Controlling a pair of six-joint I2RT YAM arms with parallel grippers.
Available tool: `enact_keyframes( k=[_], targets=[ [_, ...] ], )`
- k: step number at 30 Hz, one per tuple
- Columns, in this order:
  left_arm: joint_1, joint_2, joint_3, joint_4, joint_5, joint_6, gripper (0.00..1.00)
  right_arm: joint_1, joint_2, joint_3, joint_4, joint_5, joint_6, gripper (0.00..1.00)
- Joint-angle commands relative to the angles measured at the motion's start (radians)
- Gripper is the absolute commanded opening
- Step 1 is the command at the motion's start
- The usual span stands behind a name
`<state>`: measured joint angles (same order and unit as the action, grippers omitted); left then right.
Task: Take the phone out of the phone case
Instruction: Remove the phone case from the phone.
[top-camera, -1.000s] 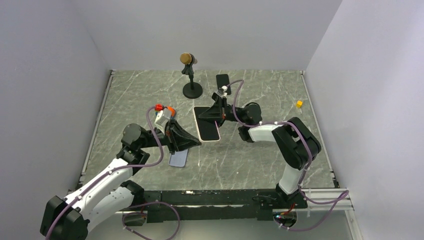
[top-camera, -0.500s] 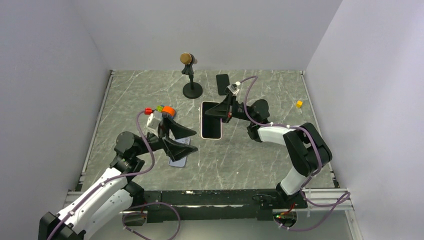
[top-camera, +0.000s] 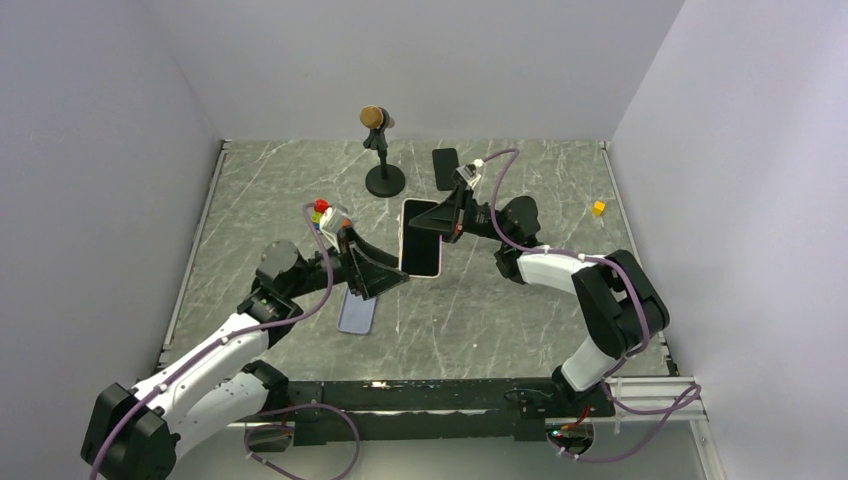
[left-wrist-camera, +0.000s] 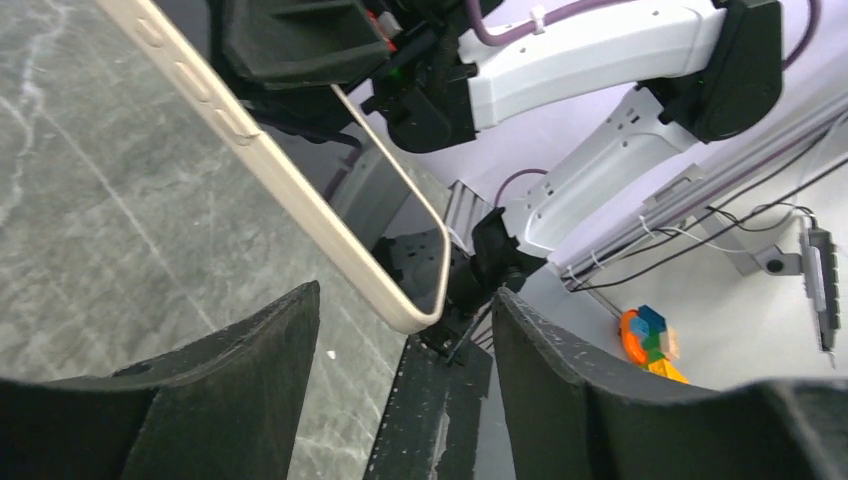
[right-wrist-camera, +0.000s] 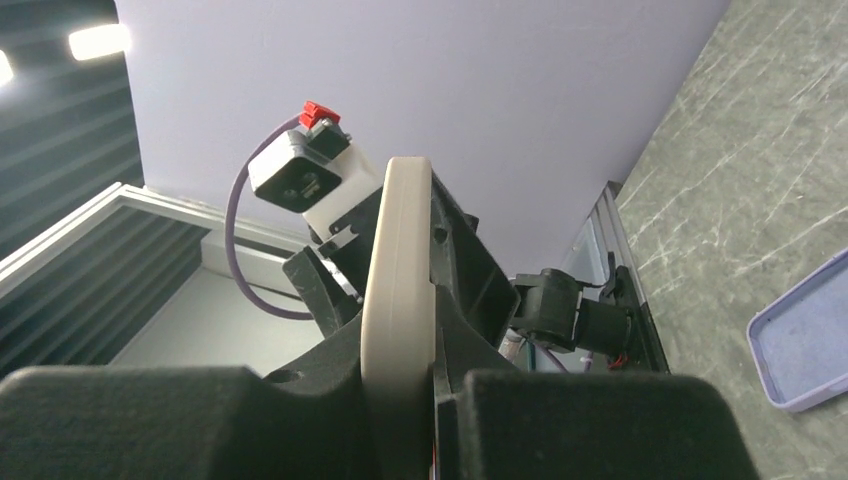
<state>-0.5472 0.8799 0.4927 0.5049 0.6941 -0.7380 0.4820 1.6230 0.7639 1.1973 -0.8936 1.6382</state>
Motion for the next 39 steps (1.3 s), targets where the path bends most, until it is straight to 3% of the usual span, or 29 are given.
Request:
enact_keyframes(
  k=[1, 12, 14, 19, 22, 25, 31, 39],
  targets=[
    [-0.043, -0.002, 0.014, 0.087, 0.023, -0.03, 0.63, 0.001, -0.045, 0.042, 0.048, 0.037, -0.016, 0.0],
    [-0.051, 0.045, 0.033, 0.152, 0.041, -0.023, 0.33, 0.004, -0.064, 0.039, 0.025, 0.038, -0.021, 0.0],
    [-0.05, 0.066, 0.05, 0.156, 0.055, -0.016, 0.2, 0.007, -0.073, 0.039, 0.001, 0.039, -0.039, 0.0],
    [-0.048, 0.086, 0.059, 0.164, 0.059, 0.053, 0.0, 0.027, -0.109, 0.05, -0.091, 0.038, -0.099, 0.0],
    [-0.038, 0.092, 0.03, 0.235, 0.092, 0.142, 0.0, 0.039, -0.125, 0.047, -0.09, 0.036, -0.079, 0.0],
    [-0.018, 0.081, -0.065, 0.474, 0.097, 0.16, 0.0, 0.057, -0.12, 0.041, -0.018, 0.019, 0.016, 0.0],
    [-0.007, 0.103, -0.052, 0.467, 0.105, 0.237, 0.0, 0.147, -0.099, 0.023, 0.167, 0.033, 0.246, 0.0],
    [0.012, 0.125, -0.059, 0.432, 0.067, 0.263, 0.0, 0.19, -0.061, 0.005, 0.341, 0.088, 0.363, 0.0]
  ],
)
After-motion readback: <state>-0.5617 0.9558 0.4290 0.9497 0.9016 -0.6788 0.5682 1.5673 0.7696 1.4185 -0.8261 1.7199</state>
